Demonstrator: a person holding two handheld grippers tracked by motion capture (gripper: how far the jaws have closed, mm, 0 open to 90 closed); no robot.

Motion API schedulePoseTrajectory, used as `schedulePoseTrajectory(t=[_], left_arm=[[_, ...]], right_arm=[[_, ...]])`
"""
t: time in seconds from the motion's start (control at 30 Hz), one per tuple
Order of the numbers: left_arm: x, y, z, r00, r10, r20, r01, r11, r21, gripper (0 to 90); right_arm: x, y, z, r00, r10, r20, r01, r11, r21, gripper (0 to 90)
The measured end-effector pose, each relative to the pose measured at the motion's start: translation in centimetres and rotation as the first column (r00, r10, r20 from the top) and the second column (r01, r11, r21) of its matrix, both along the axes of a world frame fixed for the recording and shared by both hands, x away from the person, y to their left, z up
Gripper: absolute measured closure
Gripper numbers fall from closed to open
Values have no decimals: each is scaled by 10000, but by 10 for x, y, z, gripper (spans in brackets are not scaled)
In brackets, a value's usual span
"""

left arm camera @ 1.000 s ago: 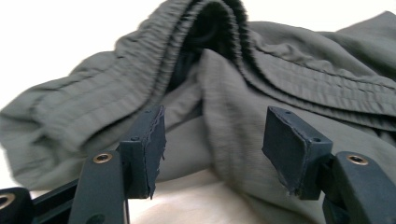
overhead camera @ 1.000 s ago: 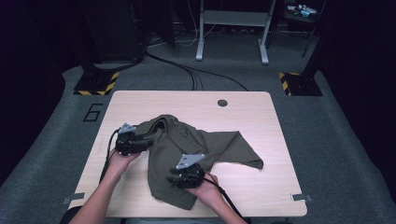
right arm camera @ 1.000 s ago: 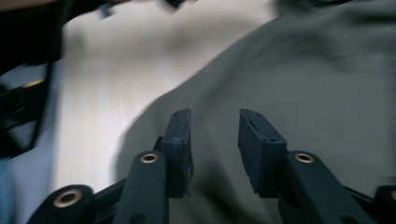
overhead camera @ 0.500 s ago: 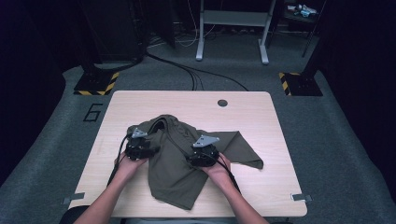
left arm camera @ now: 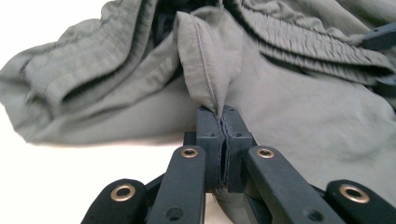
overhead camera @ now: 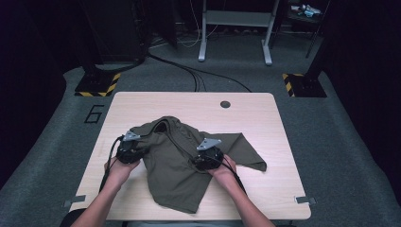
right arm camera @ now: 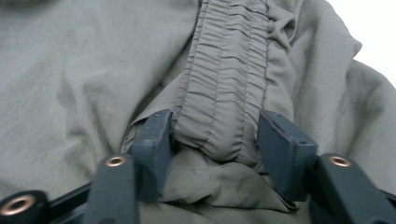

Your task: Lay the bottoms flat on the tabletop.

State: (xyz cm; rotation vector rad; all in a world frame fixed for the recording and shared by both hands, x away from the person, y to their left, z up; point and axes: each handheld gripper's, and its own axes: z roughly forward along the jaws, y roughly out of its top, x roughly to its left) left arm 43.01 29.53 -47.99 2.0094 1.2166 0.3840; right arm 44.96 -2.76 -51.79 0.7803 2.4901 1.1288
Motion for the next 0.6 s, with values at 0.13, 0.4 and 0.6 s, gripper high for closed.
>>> schedulePoseTrajectory(t=[0.13,0.4,0.6], left_arm=[[-4,9,1,9999,148,-48,-149,9994,-321,879],[-6,8,-7,9972,737,-104,-741,9964,-410,879],[-13,2,-11,9907,1356,-75,-1358,9899,-417,879]], right_arm=[[1,-1,7,9999,-87,65,86,9996,263,708],[13,-10,17,9980,-454,-432,485,9962,717,829],[30,-28,40,9944,-1030,-231,1051,9865,1256,850]])
